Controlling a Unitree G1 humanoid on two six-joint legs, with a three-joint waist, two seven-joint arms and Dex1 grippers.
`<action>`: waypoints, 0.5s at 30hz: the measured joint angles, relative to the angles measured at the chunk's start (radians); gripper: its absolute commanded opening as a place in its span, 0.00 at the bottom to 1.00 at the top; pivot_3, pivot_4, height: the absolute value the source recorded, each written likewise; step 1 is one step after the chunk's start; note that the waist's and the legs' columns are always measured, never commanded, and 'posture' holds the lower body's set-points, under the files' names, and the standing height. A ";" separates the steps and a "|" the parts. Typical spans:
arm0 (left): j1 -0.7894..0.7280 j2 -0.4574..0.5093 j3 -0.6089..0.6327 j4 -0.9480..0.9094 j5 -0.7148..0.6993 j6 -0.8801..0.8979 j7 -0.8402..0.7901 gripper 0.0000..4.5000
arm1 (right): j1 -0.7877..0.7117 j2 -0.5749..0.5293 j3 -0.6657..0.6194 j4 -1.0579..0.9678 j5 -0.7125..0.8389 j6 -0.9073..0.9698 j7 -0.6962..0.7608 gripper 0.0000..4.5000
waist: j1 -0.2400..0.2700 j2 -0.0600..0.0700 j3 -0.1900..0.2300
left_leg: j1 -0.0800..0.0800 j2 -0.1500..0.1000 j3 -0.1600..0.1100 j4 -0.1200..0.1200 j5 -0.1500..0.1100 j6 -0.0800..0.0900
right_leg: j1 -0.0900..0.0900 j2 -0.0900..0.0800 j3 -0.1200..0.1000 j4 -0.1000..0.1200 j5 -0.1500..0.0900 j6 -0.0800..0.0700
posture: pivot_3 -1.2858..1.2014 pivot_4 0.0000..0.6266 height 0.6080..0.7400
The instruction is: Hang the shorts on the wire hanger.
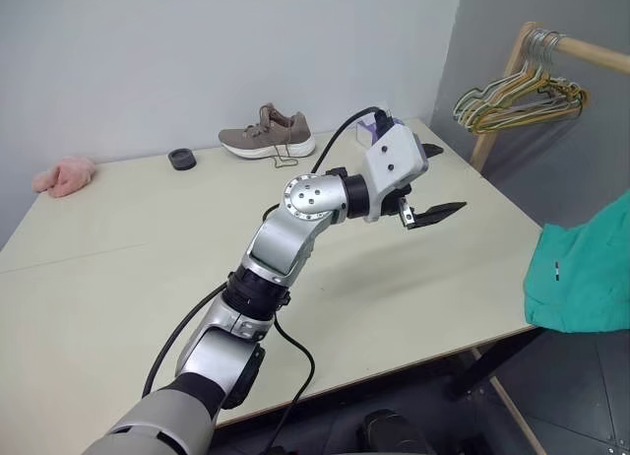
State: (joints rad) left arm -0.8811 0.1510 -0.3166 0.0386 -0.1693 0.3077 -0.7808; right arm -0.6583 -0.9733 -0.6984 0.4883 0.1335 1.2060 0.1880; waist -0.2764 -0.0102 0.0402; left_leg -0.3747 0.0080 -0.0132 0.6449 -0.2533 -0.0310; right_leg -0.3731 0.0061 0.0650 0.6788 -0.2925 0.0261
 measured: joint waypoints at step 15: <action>-0.089 -0.049 0.071 -0.056 -0.235 0.240 -0.088 1.00 | -0.152 -0.123 0.269 0.409 -0.011 -0.174 0.098 0.00 | -0.022 0.002 0.005 | 0.006 0.000 0.010 -0.002 -0.003 0.000 | 0.003 0.000 0.006 -0.001 -0.002 0.003 | 0.40 0.00 1.00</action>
State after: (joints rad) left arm -0.9698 0.1016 -0.2457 -0.0169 -0.4039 0.5472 -0.8690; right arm -0.8104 -1.0966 -0.4297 0.8969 0.1226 1.0321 0.2863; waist -0.2989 -0.0081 0.0452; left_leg -0.3688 0.0083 -0.0032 0.6433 -0.2558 -0.0313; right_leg -0.3705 0.0065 0.0712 0.6776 -0.2944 0.0291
